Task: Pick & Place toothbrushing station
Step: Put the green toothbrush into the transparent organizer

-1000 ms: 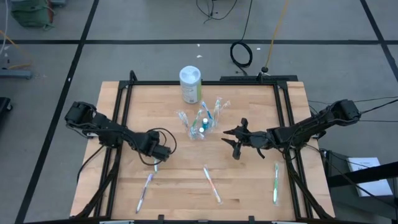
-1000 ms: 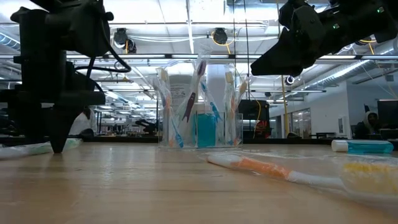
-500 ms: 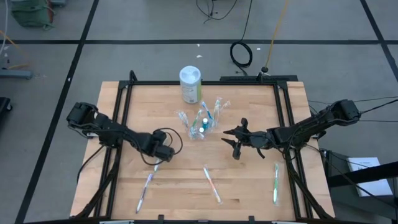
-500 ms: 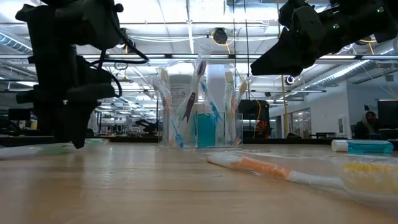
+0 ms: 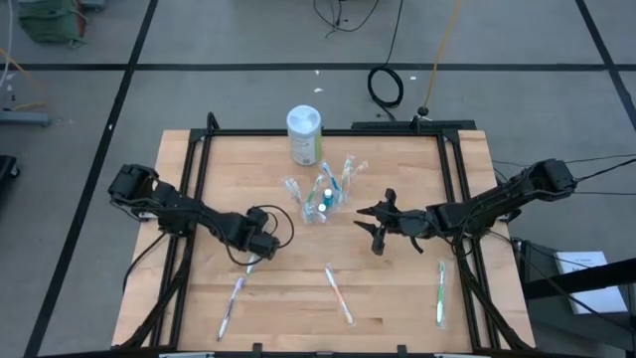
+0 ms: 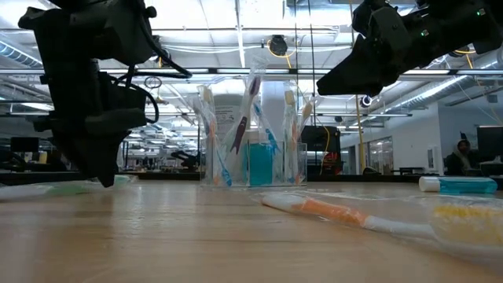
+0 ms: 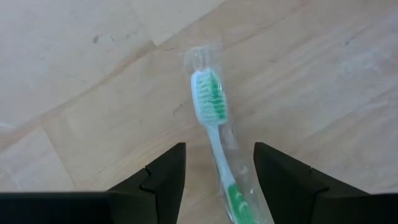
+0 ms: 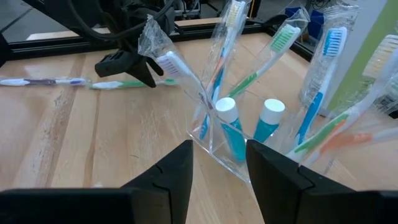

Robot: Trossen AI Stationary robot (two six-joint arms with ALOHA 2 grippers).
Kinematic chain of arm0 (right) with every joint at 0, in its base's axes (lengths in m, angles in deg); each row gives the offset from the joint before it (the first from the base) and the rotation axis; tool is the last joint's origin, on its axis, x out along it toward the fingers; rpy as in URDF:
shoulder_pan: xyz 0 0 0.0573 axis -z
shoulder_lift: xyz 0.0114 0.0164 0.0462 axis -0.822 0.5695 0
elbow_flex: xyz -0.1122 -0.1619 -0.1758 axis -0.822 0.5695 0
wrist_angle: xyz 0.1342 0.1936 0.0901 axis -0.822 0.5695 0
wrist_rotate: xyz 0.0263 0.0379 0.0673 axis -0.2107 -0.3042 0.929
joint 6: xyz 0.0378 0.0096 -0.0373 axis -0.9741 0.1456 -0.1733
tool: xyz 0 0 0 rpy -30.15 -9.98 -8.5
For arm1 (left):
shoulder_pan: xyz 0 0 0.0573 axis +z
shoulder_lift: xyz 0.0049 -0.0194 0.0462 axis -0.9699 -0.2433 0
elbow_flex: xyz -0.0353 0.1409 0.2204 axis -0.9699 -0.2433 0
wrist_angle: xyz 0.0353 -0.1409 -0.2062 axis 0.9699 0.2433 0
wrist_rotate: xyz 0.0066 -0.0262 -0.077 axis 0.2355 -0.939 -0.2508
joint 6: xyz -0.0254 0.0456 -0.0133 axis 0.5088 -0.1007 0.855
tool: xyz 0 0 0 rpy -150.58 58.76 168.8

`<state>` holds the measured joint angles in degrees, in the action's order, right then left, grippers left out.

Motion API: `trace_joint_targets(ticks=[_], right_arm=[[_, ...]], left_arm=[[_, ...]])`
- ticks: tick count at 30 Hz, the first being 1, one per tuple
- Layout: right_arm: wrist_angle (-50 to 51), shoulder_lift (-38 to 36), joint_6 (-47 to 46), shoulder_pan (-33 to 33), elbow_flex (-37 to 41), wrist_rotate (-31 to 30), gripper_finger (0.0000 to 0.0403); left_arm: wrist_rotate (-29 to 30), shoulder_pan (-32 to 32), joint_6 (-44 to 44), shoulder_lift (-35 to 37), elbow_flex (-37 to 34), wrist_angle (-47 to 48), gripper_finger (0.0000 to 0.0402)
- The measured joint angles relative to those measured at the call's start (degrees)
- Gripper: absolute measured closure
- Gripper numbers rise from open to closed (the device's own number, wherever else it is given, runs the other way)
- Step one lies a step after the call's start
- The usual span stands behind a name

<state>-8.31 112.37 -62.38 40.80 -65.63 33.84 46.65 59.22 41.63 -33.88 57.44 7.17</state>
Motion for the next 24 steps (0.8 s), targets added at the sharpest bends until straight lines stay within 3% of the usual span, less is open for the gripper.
trace_joint_targets(ticks=[4,12,14,18,24], right_arm=[[0.02,-0.01,0.0,0.0,0.0,0.01,0.0264],[-0.21,0.0,0.0,0.0,1.54,0.0,0.0264],[-1.12,0.0,-0.01,0.0,2.31,0.01,0.0264],[-3.9,0.0,0.0,0.0,3.43,-0.06,0.0264],[-7.26,0.0,0.0,0.04,3.96,-0.14,0.0264]], left_arm=[[-2.26,0.08,-1.18,-0.88,0.02,-1.22,0.0232],[-4.85,0.08,-0.68,-2.27,0.26,-3.34,0.0374],[-3.93,0.1,-1.93,-1.47,0.05,-6.08,0.0391],[1.89,0.14,-7.05,1.11,0.07,-13.59,0.0378],[16.89,-0.53,-12.52,8.74,0.04,-21.23,0.0395]])
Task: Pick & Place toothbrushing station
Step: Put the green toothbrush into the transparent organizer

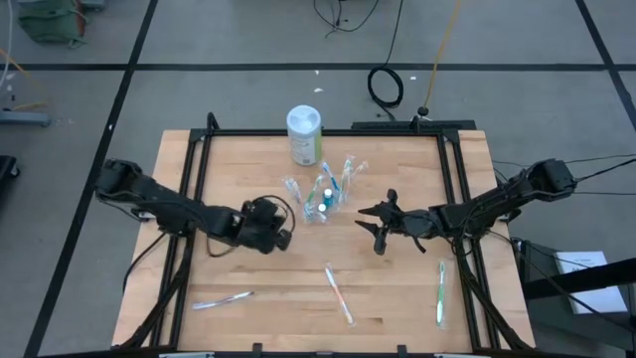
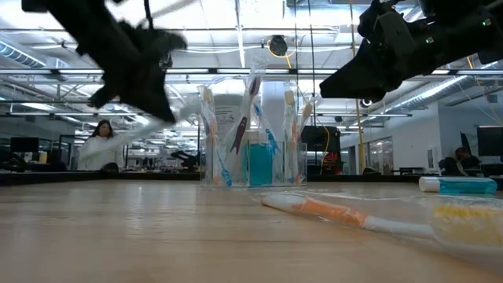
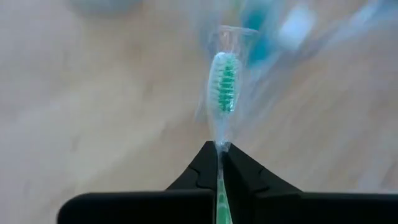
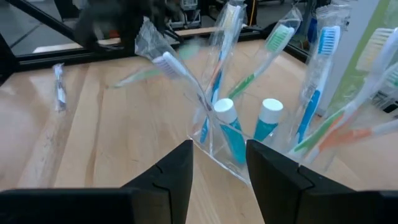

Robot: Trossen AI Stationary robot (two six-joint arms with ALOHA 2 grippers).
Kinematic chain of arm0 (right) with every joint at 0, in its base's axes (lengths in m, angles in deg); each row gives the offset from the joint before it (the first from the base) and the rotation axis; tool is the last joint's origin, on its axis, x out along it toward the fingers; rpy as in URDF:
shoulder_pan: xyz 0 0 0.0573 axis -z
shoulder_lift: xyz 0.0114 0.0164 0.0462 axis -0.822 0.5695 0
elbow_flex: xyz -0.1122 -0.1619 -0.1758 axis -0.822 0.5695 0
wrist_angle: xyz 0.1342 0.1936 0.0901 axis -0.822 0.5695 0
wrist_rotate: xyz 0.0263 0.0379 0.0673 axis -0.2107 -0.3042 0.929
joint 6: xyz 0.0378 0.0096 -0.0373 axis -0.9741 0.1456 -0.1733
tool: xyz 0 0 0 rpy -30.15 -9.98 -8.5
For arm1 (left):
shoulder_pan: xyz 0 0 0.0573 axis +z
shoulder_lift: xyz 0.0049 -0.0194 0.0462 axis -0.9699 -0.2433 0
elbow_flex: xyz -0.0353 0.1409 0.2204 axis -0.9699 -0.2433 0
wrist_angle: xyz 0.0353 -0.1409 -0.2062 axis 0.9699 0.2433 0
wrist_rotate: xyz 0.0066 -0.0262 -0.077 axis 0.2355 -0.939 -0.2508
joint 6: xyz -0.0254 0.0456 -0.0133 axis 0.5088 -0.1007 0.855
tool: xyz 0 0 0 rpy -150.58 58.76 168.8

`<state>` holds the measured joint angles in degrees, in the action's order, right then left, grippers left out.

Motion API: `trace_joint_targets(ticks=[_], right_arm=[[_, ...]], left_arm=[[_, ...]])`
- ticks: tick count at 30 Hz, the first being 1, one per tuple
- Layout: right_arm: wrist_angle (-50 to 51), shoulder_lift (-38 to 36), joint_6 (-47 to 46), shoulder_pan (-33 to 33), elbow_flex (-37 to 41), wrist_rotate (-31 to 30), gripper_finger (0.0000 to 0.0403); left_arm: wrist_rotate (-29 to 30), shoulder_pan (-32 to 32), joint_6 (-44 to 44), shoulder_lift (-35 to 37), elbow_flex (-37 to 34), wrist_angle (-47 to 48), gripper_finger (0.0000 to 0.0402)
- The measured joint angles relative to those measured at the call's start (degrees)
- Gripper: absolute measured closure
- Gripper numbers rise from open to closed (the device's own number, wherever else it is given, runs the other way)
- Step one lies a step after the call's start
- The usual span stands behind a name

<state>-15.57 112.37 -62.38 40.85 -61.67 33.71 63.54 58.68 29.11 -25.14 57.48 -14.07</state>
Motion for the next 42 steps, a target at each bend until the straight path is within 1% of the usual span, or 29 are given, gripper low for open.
trace_joint_targets(ticks=[1,3,6,8,10,15,17,19,21,23,27,29,32,36,37,42], right_arm=[[-0.19,0.0,0.0,0.0,0.0,0.0,0.0264],[-0.43,0.0,0.0,0.0,0.0,-0.01,0.0264],[-0.52,0.0,0.0,0.0,0.0,-0.03,0.0264],[-0.53,0.0,0.0,0.0,0.0,-0.03,0.0264],[-0.99,0.0,0.0,0.0,0.02,-0.03,0.0264],[-0.98,0.0,0.0,-0.02,0.02,-0.04,0.0264],[-1.15,0.0,-0.02,-0.02,0.02,-0.04,0.0264],[-1.42,0.0,-0.02,-0.02,0.02,-0.04,0.0264],[-1.37,0.0,-0.02,-0.02,0.02,-0.03,0.0264],[-1.37,0.0,-0.01,-0.02,0.02,-0.03,0.0264],[-0.4,0.0,-2.26,-0.02,0.02,0.0,0.0264],[0.69,0.0,-3.43,-0.02,0.02,0.08,0.0264],[2.04,0.0,-5.6,-0.02,0.02,0.39,0.0264],[2.38,0.0,-6.62,-0.02,0.02,5.92,0.0264],[2.19,0.0,-6.61,-0.04,0.02,6.5,0.0264],[1.6,0.0,-7.69,-0.03,0.02,12.06,0.0264]], left_arm=[[3.01,-0.59,-1.88,1.4,0.03,-1.76,0.0396],[9.95,-2.0,-9.13,3.07,0.03,-7.59,0.039],[19.96,-3.93,-25.93,3.42,0.05,-22.16,0.0388],[23.06,-3.92,-37.45,1.91,0.18,-34.25,0.0394],[23.79,-3.12,-46.93,-0.85,0.14,-44.22,0.0397],[24.09,1.0,-64.42,-11.09,0.09,-68.11,0.039],[24.05,3.09,-67.91,-15.28,0.09,-75.71,0.0391],[22.56,5.04,-69.8,-19.2,0.09,-82.35,0.0396],[21.99,6.45,-71.03,-22.03,0.09,-86.82,0.0397],[22.12,7.33,-70.16,-24.13,0.09,-88.72,0.0394],[22.12,7.08,-65.2,-26.22,0.07,-88.78,0.0381],[22.43,6.09,-65.46,-26.48,0.07,-87.89,0.0379],[24.77,4.24,-66.75,-26.41,0.07,-85.2,0.0377],[29.58,2.01,-63.74,-26.26,0.07,-81.63,0.0377],[30.73,1.56,-62.81,-26.26,0.07,-80.63,0.0377],[34.29,0.53,-59.05,-26.24,0.07,-73.84,0.0376]])
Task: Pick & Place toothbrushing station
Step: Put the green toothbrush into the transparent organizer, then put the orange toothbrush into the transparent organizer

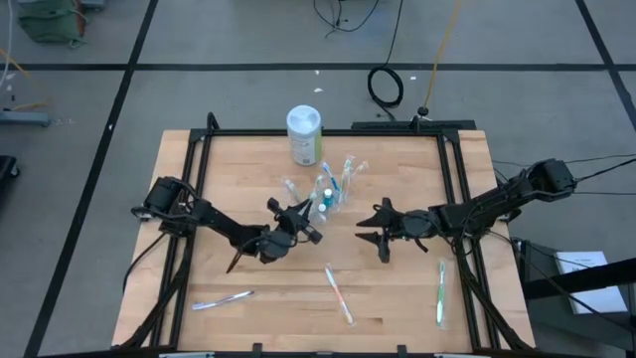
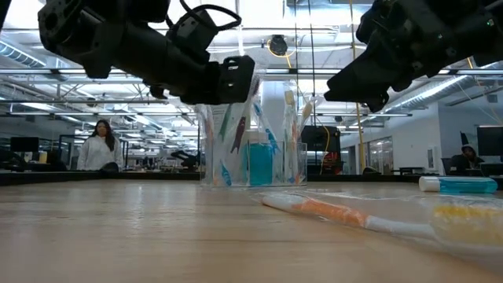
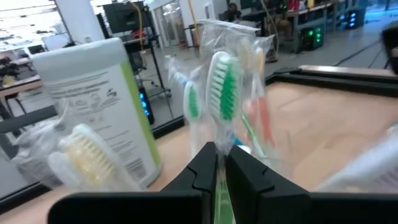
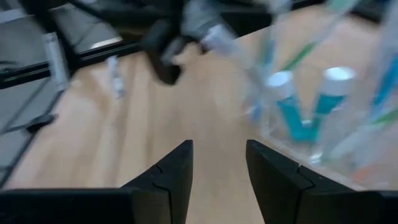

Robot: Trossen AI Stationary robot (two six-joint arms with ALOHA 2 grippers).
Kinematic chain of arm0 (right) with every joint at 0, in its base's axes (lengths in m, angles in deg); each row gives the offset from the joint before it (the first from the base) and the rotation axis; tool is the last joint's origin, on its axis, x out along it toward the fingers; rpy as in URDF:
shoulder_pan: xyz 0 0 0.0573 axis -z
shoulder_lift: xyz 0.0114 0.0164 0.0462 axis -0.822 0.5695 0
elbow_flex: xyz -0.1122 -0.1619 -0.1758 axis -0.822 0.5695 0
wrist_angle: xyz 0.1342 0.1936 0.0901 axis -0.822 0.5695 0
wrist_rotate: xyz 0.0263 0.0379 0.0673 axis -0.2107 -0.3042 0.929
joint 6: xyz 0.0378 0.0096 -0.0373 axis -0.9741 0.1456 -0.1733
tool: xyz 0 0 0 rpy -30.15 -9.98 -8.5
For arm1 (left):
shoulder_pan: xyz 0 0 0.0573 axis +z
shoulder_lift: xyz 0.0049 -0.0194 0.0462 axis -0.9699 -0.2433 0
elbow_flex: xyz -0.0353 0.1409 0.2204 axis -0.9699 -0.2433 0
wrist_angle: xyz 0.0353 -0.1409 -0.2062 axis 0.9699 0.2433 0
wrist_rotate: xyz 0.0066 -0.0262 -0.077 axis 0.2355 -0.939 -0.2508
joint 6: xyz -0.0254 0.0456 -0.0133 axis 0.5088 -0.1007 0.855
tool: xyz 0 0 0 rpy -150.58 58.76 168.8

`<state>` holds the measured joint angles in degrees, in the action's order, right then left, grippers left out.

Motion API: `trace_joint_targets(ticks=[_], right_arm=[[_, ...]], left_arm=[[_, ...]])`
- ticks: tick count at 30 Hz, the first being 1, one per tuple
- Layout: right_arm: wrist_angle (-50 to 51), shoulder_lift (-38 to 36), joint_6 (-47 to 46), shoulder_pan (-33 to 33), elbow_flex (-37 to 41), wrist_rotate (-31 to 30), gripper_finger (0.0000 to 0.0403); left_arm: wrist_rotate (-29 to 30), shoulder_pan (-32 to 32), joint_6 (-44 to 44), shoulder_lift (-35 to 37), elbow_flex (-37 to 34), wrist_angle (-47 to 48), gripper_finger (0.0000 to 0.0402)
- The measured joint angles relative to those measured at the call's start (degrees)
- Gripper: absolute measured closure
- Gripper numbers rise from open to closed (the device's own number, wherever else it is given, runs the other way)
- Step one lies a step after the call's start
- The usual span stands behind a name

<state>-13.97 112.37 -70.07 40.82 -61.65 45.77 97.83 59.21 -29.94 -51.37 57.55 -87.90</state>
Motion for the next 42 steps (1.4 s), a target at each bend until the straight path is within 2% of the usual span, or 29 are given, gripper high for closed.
trace_joint_targets(ticks=[5,11,16,23,29,33,37,42], right_arm=[[0.04,0.0,-1.25,-1.95,0.0,1.54,0.0264],[0.13,0.0,-2.84,-4.22,-0.64,1.47,0.0266],[0.22,2.3,-3.9,-5.57,-2.76,1.56,0.028],[6.8,9.8,-3.4,-7.45,-11.83,5.57,0.0286],[21.73,16.37,-2.01,-9.97,-23.62,6.31,0.0287],[31.32,17.79,2.67,-11.34,-27.87,6.03,0.0287],[30.38,18.03,14.08,-12.44,-27.66,6.05,0.0287],[30.48,18.04,22.21,-12.67,-27.61,6.78,0.0287]], left_arm=[[0.13,-0.28,1.66,0.02,0.0,3.11,0.0376],[-3.69,-0.26,-0.1,0.22,0.0,2.61,0.0375],[-4.71,0.15,-0.3,1.45,0.0,3.58,0.0371],[-5.54,0.26,4.89,5.75,0.0,11.99,0.0295],[-2.76,-0.85,5.66,8.74,0.0,14.89,0.0241],[-2.28,-2.29,3.51,11.74,0.0,16.4,0.023],[-2.53,-3.53,2.97,13.93,0.0,18.34,0.0229],[-2.84,-4.72,5.0,14.19,0.0,18.52,0.0229]])
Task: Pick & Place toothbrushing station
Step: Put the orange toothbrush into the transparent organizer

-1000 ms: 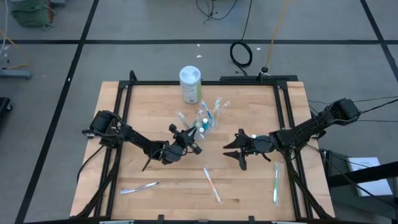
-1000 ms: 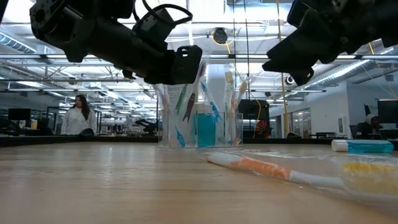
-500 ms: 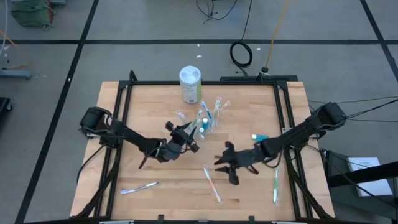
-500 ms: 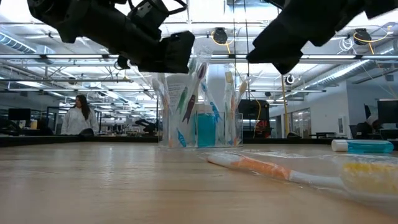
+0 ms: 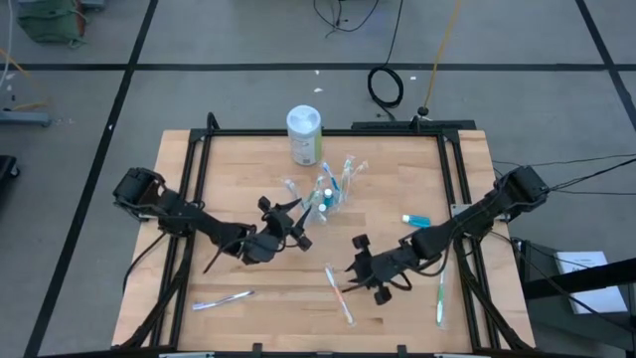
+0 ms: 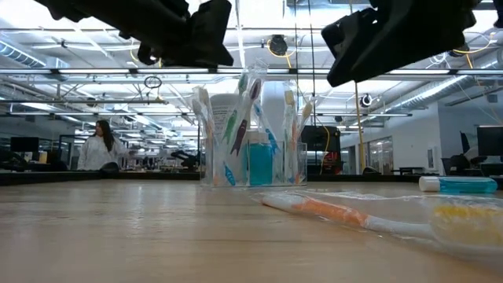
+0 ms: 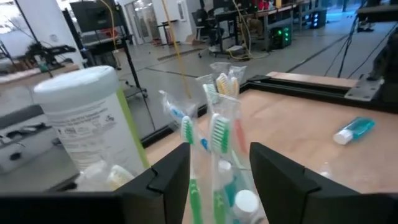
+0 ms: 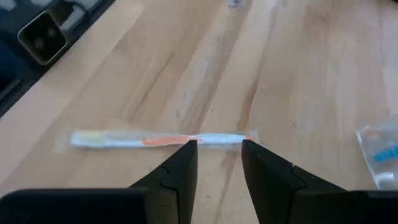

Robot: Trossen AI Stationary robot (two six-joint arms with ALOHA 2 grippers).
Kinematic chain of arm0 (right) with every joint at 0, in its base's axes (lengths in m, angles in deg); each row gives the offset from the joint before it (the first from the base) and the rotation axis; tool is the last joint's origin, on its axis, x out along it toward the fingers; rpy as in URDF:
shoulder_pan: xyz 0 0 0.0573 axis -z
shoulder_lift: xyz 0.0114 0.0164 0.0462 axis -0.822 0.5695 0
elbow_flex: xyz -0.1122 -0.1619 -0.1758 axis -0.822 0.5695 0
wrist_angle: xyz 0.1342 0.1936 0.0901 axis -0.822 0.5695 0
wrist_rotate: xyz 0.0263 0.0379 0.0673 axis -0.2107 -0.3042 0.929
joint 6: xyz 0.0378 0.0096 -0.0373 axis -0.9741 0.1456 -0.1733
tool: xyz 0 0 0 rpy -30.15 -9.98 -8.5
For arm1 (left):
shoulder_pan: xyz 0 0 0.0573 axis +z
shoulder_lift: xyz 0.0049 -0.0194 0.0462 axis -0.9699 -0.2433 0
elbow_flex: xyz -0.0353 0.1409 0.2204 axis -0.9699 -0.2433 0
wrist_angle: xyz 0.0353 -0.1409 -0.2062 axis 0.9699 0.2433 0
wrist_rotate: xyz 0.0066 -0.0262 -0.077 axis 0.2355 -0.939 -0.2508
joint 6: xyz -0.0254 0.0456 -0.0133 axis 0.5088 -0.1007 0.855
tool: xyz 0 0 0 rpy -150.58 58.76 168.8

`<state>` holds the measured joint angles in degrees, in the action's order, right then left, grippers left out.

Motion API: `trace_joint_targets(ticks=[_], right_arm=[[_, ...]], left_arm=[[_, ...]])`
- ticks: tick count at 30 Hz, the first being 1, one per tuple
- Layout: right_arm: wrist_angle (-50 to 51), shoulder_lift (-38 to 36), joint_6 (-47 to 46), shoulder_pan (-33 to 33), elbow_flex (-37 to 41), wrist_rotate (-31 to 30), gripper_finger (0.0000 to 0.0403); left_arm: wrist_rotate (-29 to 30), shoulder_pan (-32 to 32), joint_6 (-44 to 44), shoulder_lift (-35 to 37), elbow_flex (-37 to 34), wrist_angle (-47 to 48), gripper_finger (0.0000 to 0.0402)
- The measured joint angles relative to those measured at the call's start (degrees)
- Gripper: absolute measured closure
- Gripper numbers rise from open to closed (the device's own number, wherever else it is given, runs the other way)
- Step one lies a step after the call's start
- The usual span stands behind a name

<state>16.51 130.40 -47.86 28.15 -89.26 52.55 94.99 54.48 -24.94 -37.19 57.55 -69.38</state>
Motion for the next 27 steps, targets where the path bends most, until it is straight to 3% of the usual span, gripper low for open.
trace_joint_targets(ticks=[7,15,19,27], right_arm=[[-1.17,1.12,16.56,0.02,0.0,15.4,0.0287],[-4.84,7.87,28.72,1.18,0.09,19.33,0.0262],[-10.71,10.66,34.97,1.85,0.05,24.3,0.0236],[-11.11,13.58,32.33,5.57,0.02,32.39,0.0207]], left_arm=[[-6.38,-1.57,6.07,0.0,0.0,0.4,0.0229],[-10.6,-2.45,11.6,0.0,0.0,0.35,0.0229],[-10.6,-2.38,13.37,0.0,0.0,0.45,0.0229],[-11.85,-2.68,16.39,0.0,0.0,-0.62,0.0229]])
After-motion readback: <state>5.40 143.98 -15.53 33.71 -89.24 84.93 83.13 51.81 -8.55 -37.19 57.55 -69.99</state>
